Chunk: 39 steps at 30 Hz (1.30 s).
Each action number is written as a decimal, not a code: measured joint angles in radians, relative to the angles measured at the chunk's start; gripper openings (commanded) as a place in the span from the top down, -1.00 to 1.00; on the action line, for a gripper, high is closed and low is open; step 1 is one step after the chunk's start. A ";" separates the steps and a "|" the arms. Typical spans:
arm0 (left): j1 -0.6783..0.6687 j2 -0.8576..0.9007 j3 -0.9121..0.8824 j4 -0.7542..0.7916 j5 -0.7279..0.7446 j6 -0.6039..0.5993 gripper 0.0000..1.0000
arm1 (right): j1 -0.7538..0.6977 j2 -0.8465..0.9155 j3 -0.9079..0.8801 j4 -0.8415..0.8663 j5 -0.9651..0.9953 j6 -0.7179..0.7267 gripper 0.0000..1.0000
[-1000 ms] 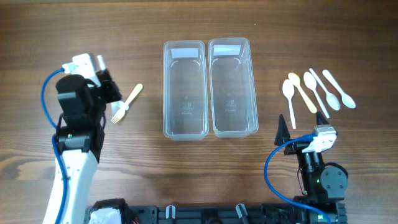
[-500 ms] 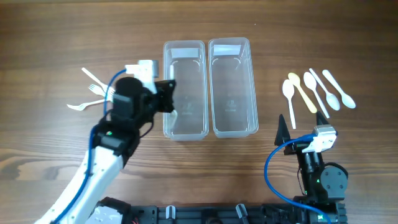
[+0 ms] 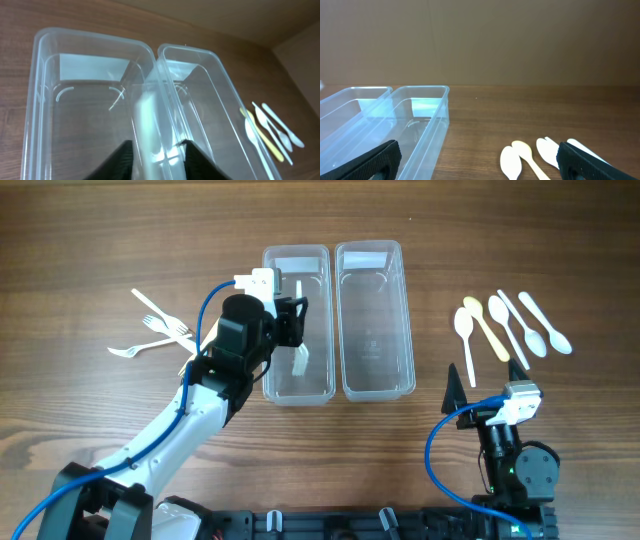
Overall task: Pack container
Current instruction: 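Carry the white fork to the left container and release it, then return the left gripper to the pile and grasp the yellow fork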
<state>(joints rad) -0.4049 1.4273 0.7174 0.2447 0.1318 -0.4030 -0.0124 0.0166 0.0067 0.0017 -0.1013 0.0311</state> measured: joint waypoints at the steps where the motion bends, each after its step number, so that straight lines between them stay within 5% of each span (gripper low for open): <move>1: 0.000 0.000 0.000 0.005 -0.003 -0.003 -0.16 | 0.000 0.000 0.000 0.000 0.000 0.000 -0.99; 13: 0.004 -0.074 0.000 -0.012 -0.013 0.131 -0.09 | 0.000 0.000 0.000 0.000 0.000 0.000 -0.99; 27: 0.263 -0.578 0.023 -0.478 -0.248 0.465 -0.05 | 0.000 0.001 0.000 0.000 0.000 0.000 -1.00; 31: 0.299 -0.548 0.023 -0.526 -0.263 0.526 -0.06 | 0.000 0.001 0.000 0.000 0.000 0.000 -0.99; 39: 0.348 -0.161 0.023 -0.486 -0.270 0.611 -0.32 | 0.000 0.001 0.000 0.000 0.000 0.000 -1.00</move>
<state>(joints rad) -0.0566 1.2659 0.7399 -0.2409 -0.1383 0.2077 -0.0124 0.0177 0.0067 0.0017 -0.1013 0.0311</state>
